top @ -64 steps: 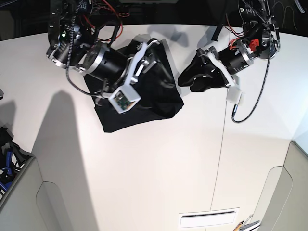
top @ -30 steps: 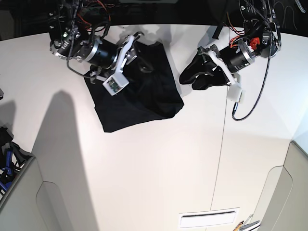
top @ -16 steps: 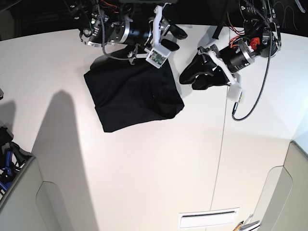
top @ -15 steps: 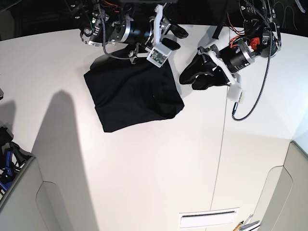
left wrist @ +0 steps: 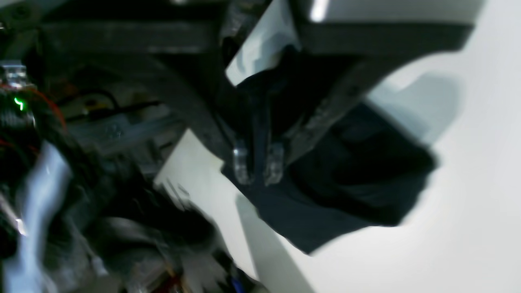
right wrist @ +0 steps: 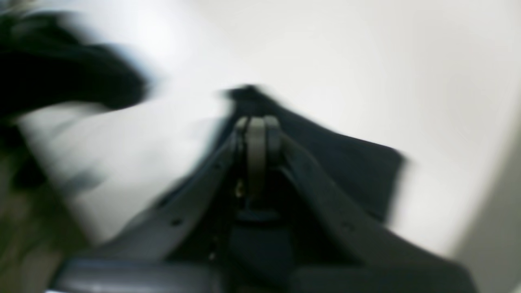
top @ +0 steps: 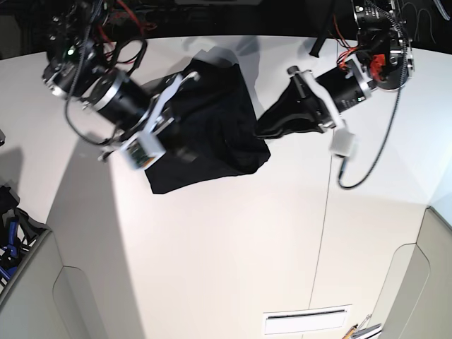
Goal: Fold the T-shirt properly
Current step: 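Grasp opposite sides of the folded black bundle with both grippers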
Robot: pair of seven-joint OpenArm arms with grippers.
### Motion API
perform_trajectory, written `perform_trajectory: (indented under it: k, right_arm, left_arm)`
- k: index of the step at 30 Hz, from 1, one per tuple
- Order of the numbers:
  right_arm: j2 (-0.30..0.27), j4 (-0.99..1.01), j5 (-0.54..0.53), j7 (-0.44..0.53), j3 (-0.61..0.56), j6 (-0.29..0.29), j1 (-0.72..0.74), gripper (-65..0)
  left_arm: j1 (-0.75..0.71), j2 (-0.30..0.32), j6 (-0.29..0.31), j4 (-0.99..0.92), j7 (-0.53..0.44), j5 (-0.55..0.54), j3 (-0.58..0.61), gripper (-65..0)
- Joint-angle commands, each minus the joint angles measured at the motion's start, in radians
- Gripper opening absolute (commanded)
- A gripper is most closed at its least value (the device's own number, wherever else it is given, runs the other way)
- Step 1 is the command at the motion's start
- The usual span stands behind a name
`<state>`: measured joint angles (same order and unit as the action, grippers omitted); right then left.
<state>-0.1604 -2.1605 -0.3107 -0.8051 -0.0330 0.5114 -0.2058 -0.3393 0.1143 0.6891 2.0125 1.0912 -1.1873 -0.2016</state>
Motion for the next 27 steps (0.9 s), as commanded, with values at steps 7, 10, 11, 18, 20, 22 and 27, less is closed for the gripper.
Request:
perform_trajectory:
  k: [7, 10, 11, 18, 20, 22, 27]
  right_arm:
    - [0.000, 0.150, -0.011, 0.025, 0.110, -0.060, 0.089, -65.0]
    - [0.000, 0.207, -0.011, 0.025, 0.110, -0.060, 0.098, -65.0]
    - [0.000, 0.217, -0.011, 0.024, 0.110, -0.060, 0.097, -65.0]
    - [0.000, 0.238, -0.010, 0.023, 0.110, -0.060, 0.097, -65.0]
    - [0.000, 0.238, -0.010, 0.016, 0.110, -0.060, 0.097, -65.0]
    - [0.000, 0.238, -0.010, 0.015, 0.110, -0.060, 0.097, -65.0]
    - [0.000, 0.238, -0.010, 0.015, 0.111, -0.060, 0.097, -65.0]
  left_arm:
    - [0.010, 0.002, -0.049, 0.001, -0.304, 0.451, 0.253, -52.4]
    - [0.034, -0.005, -0.174, -0.021, -0.393, 0.621, 0.313, -27.4]
    - [0.047, -0.014, -0.206, -0.031, -0.398, 0.660, 0.325, -23.6]
    - [0.124, -0.082, -0.266, -0.144, -0.399, 0.800, 0.351, -23.3]
    - [0.130, -0.097, -0.319, -0.161, -0.399, 0.830, 0.351, -23.3]
    - [0.138, -0.100, -0.358, -0.168, -0.399, 0.869, 0.351, -23.4]
    - [0.153, -0.100, -0.365, -0.169, -0.396, 0.940, 0.351, -23.8]
